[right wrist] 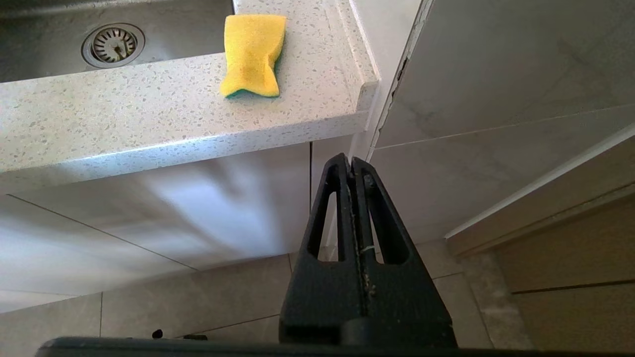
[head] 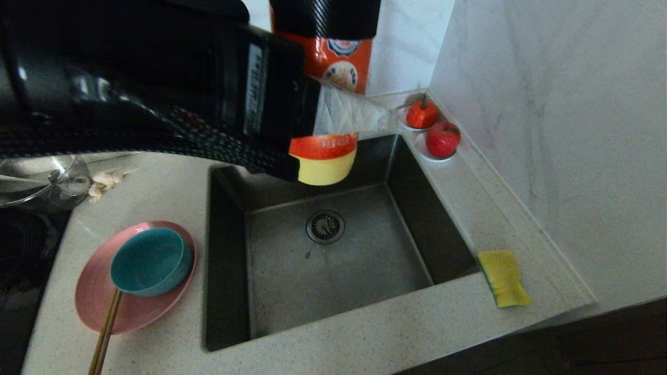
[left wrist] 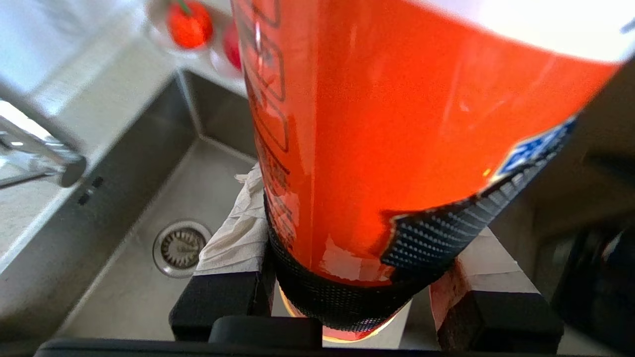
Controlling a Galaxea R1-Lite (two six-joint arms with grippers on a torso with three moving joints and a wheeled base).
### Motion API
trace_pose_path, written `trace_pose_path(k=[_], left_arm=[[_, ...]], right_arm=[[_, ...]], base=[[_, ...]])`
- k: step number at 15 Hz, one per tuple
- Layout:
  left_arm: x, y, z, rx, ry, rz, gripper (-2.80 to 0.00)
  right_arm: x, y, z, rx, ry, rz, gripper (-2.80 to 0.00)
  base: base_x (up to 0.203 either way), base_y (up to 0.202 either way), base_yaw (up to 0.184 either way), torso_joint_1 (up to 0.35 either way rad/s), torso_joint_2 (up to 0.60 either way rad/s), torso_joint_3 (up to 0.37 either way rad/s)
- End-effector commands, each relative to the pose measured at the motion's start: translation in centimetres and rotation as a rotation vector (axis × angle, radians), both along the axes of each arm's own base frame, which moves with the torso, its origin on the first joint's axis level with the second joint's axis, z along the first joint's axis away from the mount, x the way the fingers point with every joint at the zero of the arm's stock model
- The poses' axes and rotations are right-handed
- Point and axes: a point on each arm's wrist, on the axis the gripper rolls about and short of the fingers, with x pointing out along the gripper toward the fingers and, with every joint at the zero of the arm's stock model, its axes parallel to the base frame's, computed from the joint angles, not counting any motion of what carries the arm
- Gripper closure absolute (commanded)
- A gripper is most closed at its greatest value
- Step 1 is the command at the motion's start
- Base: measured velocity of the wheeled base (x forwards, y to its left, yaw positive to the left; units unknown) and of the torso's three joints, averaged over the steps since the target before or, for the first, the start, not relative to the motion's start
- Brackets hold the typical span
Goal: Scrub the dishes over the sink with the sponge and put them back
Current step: Squeeze it onto the sponge
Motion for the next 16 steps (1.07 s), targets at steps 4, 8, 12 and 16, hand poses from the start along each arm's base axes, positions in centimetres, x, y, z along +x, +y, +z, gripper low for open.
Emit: trace_pose_path(k=[4, 8, 12, 16], left_arm=[[1.9, -3.2, -3.9, 0.166, 0.023, -0.029, 0.00], [2.2, -5.7, -5.8, 0.226, 0.042, -0.039, 0.00], [2.7, -7.2, -7.8, 0.303, 0.062, -0.042, 0.00], [2.7, -8.4, -9.8, 0.375, 0.066, -0.057, 0.00]], right_arm=[[0.0, 0.0, 0.0, 0.001, 0.002, -0.001, 0.00], [0.0, 0.0, 0.0, 0.000, 0.001, -0.001, 0.00], [0.0, 0.0, 0.0, 0.000, 0.000, 0.000, 0.00], [0.0, 0.0, 0.0, 0.001, 0.000, 0.000, 0.00]], base=[[0.000, 0.000, 0.000, 0.000, 0.00, 0.000], [0.000, 0.000, 0.000, 0.000, 0.00, 0.000], [0.000, 0.000, 0.000, 0.000, 0.00, 0.000], [0.000, 0.000, 0.000, 0.000, 0.00, 0.000]])
